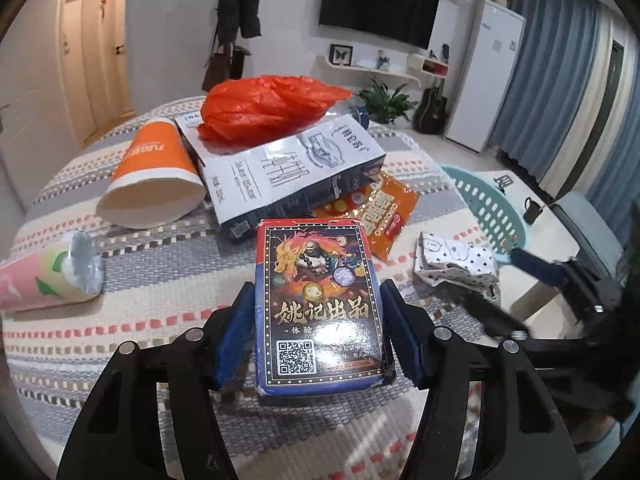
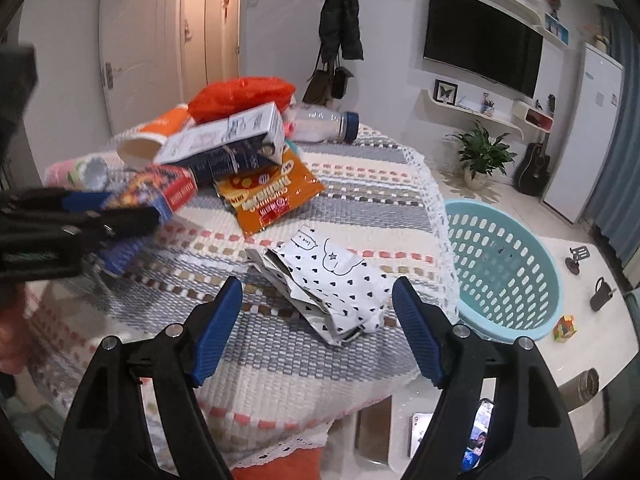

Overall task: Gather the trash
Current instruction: 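Grasp the card box with the left tool while the right tool grasps the white patterned paper, then drop the card box and paper into the blue basket, opening both tools, then grasp the pink yogurt bottle with the left tool, then grasp the white milk carton with the right tool while the left tool holds the bottle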

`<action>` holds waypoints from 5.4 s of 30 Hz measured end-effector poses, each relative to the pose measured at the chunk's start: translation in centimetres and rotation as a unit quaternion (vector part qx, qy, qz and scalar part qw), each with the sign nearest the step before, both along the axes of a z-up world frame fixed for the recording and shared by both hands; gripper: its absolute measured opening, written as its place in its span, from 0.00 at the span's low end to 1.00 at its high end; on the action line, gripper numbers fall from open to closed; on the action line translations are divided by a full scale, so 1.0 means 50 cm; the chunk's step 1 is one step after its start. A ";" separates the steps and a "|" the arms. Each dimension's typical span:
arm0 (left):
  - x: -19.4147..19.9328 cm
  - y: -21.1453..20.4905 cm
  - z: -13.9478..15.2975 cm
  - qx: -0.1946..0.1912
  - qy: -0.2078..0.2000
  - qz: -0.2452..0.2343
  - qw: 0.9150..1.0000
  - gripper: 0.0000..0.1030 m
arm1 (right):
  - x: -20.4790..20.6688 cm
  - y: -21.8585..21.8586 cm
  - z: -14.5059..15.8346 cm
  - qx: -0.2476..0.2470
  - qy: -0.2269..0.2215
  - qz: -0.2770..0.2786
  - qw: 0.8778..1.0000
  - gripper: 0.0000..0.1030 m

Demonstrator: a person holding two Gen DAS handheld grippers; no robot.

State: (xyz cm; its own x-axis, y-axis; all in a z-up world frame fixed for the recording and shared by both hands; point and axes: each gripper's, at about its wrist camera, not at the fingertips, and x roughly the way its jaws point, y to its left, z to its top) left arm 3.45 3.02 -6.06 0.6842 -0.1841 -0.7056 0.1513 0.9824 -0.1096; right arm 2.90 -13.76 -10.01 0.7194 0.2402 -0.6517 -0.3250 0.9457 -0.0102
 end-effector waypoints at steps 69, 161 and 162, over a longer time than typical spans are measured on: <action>0.293 -0.438 -0.032 -0.046 0.042 -0.195 0.979 0.71 | 0.206 -0.465 -0.054 0.132 0.096 -0.278 0.947 0.44; 0.060 0.351 -0.024 -0.029 0.043 0.178 0.983 0.48 | 0.159 0.174 0.070 0.112 0.078 0.070 0.988 0.75; 0.063 0.348 -0.024 -0.029 0.042 0.178 0.983 0.48 | 0.151 0.179 0.068 0.121 0.086 0.082 0.985 0.75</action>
